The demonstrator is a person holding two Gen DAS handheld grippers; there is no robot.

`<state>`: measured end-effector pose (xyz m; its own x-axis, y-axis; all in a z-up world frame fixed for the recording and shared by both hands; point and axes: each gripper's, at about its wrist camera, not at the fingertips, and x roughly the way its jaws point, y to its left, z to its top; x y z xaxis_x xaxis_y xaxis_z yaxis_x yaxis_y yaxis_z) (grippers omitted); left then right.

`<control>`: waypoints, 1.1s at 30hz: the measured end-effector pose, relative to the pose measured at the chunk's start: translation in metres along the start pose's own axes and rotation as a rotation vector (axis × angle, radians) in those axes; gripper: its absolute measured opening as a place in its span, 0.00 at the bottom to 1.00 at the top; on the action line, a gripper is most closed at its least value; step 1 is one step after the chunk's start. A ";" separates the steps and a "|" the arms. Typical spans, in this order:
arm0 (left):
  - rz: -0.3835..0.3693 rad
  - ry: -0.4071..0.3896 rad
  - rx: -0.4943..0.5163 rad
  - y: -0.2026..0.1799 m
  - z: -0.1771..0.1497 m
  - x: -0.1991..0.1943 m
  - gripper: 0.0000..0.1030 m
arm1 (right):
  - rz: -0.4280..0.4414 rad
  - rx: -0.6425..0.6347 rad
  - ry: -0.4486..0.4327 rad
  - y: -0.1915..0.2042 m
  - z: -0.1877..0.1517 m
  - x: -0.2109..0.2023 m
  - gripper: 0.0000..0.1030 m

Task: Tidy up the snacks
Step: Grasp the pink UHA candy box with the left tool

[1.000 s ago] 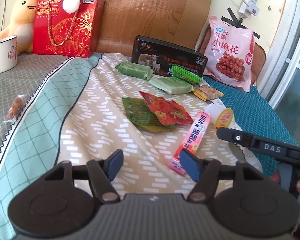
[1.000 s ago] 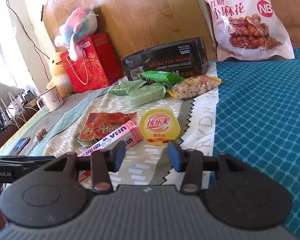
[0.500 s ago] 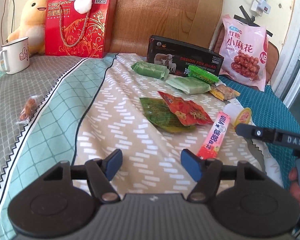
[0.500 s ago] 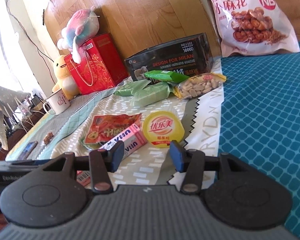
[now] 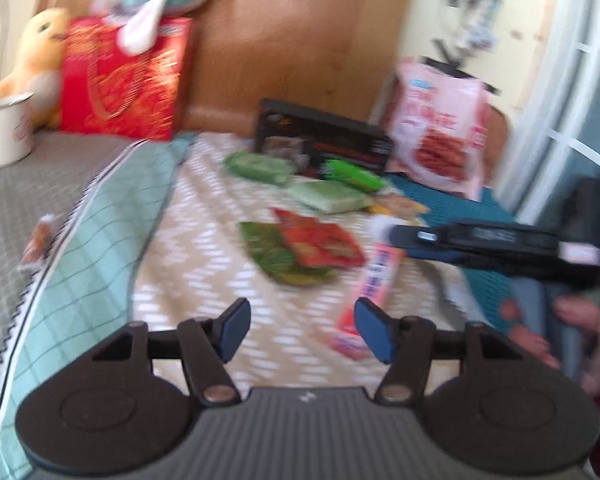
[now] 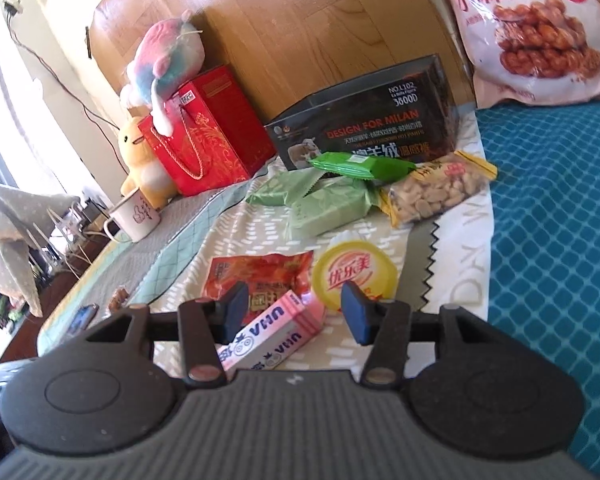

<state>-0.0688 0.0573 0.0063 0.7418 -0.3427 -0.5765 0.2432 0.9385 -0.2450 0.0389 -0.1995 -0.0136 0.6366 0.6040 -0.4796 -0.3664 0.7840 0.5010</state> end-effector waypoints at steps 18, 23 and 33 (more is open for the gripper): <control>0.122 0.024 -0.072 0.032 0.009 0.017 0.31 | 0.146 -0.203 0.128 0.052 -0.034 -0.022 0.43; 0.082 -0.018 -0.120 0.041 0.018 0.008 0.34 | 0.018 -0.353 0.081 0.061 -0.032 -0.026 0.63; 0.005 0.088 -0.072 0.020 0.008 0.044 0.42 | -0.081 -0.486 0.127 0.043 -0.032 0.008 0.73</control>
<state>-0.0265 0.0607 -0.0179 0.6844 -0.3433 -0.6432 0.1920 0.9359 -0.2952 0.0065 -0.1562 -0.0189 0.5998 0.5273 -0.6018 -0.6116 0.7871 0.0802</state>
